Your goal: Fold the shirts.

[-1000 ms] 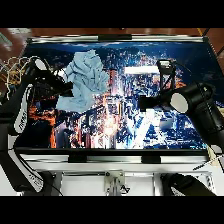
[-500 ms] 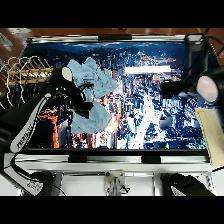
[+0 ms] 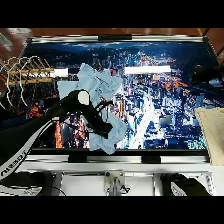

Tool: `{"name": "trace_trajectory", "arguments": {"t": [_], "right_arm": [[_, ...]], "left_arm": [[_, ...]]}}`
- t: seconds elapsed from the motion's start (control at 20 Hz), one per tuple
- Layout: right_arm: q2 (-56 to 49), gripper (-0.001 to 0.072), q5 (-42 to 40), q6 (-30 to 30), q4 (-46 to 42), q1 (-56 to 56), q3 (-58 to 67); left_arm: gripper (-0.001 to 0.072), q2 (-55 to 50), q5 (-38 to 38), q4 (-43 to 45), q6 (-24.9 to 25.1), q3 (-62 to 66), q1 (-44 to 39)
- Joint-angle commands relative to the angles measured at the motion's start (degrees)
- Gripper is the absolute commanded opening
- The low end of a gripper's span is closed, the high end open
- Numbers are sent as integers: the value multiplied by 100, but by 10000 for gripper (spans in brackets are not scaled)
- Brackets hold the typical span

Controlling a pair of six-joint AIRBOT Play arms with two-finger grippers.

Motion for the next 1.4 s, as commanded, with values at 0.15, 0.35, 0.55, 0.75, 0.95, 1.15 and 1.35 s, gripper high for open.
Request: {"name": "trace_trajectory", "arguments": {"t": [0.15, 0.35, 0.55, 0.75, 0.95, 1.15, 1.35], "right_arm": [[-566, 679, -282, -562, 1342, -201, 15], [-1217, 679, -297, -645, 1950, -201, 15], [-1685, 679, -299, -1021, 2817, -201, 15], [-1851, 679, -297, -1049, 3018, -201, 15], [-1851, 679, -286, -1064, 3018, -201, 15], [-1851, 679, -286, -1014, 3018, -201, 15], [-1849, 679, -109, -973, 3027, -201, 17]], "left_arm": [[695, 186, 240, -120, -168, 973, 693], [720, 179, 9, 168, -245, 1926, 2122], [720, -166, 116, 964, -348, 1967, 2986], [720, -896, 400, 960, -345, 1969, 3034], [720, -1521, 503, 973, -417, 1969, 2863], [334, -1786, 527, 929, -337, 1969, 2815], [59, -1718, -289, 892, 612, 2267, 2826]]}}
